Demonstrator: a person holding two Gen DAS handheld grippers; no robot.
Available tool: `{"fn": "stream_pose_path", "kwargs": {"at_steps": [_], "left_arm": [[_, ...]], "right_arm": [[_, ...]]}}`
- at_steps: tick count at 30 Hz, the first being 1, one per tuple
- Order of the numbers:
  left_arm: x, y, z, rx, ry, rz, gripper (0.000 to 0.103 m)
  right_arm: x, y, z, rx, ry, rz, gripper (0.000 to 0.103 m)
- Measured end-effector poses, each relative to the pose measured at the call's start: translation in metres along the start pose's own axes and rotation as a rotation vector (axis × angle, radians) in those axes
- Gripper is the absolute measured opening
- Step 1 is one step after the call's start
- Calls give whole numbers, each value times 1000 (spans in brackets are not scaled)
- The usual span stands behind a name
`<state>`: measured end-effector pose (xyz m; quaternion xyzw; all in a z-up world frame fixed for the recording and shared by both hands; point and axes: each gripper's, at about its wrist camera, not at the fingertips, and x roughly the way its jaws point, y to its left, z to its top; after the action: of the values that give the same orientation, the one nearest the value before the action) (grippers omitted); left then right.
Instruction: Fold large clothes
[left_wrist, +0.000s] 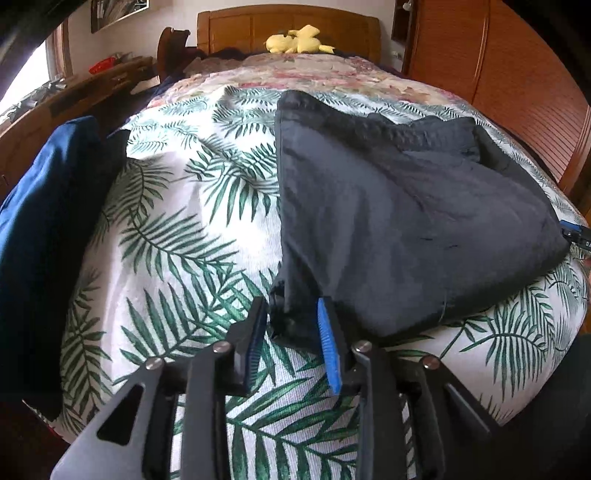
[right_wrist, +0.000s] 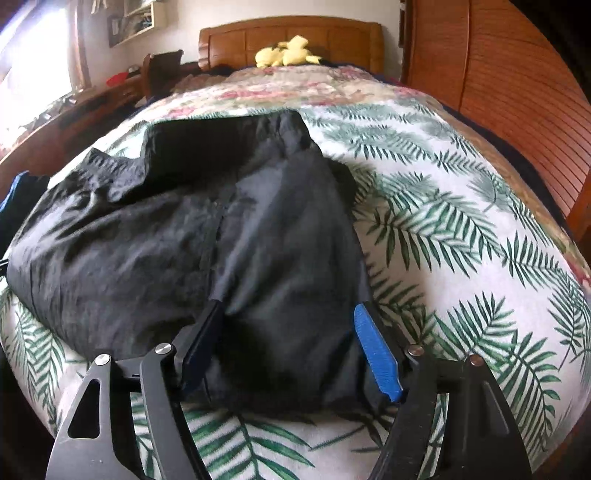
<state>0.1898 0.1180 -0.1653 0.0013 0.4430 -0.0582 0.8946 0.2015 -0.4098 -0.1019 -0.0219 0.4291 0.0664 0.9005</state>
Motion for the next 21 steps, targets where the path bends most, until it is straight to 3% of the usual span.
{"fn": "stream_pose_path", "kwargs": {"at_steps": [7,13,16,17,18,21], "left_arm": [[10,-3,1,-2,9,6,30],[11,0,2,-22,6,-26,29],[9,0,1,-11,6,-53,19],[6,-2,1,-4,2,-56,13],[1,-4,1,8,-9,-52,11],[-19,-12,-1,52,-68,-5,7]], "right_arm": [[3,-13,-6,5,48,-44,77],[8,-32,-10,77,68,71,74],[7,-30,-10,82,74,155,36],[5,-27,-10,70,67,151,16],[2,-24,-9,48,58,155,9],[-8,-15,-7,-6,36,134,4]]}}
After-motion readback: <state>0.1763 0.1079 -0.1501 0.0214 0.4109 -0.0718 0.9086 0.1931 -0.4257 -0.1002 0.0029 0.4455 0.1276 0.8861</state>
